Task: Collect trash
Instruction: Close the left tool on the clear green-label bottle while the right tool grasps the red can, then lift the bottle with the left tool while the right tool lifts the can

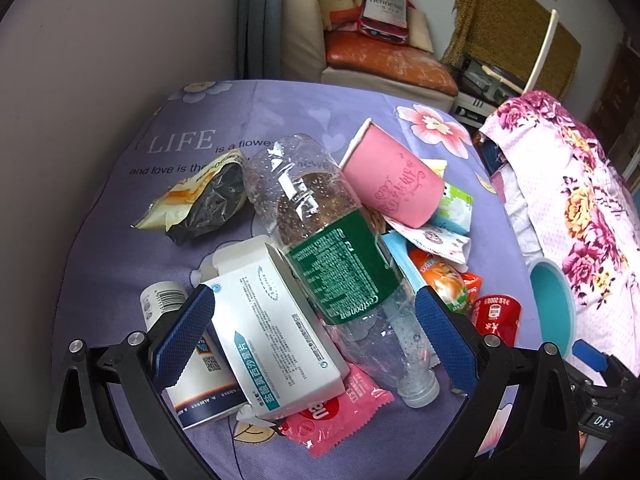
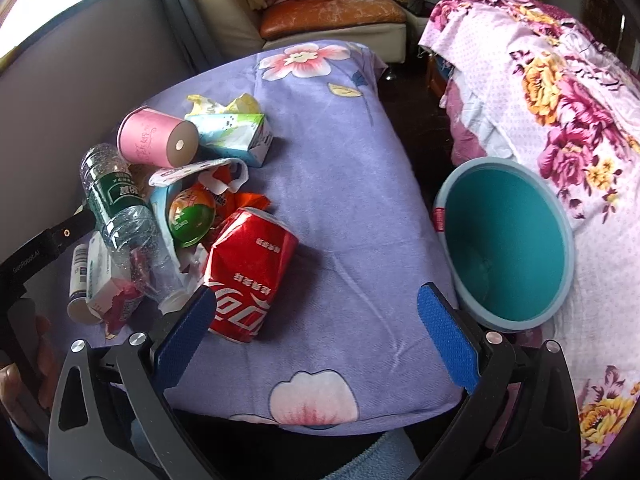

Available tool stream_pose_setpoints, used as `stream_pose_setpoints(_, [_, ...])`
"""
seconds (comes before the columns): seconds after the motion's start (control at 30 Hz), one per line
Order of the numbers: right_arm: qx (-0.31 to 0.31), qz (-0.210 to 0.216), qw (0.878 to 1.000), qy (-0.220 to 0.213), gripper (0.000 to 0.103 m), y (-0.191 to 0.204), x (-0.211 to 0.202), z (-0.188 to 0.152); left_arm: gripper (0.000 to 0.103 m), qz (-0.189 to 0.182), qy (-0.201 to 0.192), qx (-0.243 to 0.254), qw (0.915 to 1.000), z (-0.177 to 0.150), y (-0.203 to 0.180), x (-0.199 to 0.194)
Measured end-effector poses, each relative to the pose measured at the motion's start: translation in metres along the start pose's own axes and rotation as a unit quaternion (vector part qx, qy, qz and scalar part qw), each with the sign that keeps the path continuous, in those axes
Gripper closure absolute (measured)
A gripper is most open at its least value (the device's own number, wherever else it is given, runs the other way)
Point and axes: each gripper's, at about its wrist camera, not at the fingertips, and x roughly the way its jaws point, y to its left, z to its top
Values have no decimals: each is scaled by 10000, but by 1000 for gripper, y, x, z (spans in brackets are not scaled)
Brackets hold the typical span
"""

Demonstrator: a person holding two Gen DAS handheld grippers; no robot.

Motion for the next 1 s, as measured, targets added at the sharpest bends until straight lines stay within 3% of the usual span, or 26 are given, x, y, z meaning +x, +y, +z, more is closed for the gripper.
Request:
stream_pose_setpoints(0.17, [6, 489, 9986, 196, 23, 13, 21, 7, 3, -40, 136, -98, 9999, 5, 8, 9])
stream_pose_setpoints(0.37, [42, 777, 9953, 568, 23, 25, 50, 16, 3, -115, 214, 75, 9997, 6, -1, 19])
stream_pose_setpoints(0.5, [225, 940, 9923, 781, 24, 22, 70, 16, 9, -182, 343, 159, 9991, 11, -10, 29])
stream_pose_setpoints(0.53, [245, 1000, 9914, 806, 37, 21, 72, 15, 9, -180, 365, 159, 9990, 13, -12, 32])
stream_pose_setpoints(0.83, [351, 1178, 9894, 774, 37, 1, 62, 9, 9, 38, 750, 98, 9971, 17, -30, 64])
stream_pose_setpoints(0.9, [395, 1185, 9889, 798, 37, -4, 62, 10, 17, -51, 741, 59, 9972, 13, -30, 67])
stream_pose_setpoints(1.0, [462, 1228, 9878, 838, 37, -9, 64, 13, 20, 11, 579, 155, 9982, 10, -33, 61])
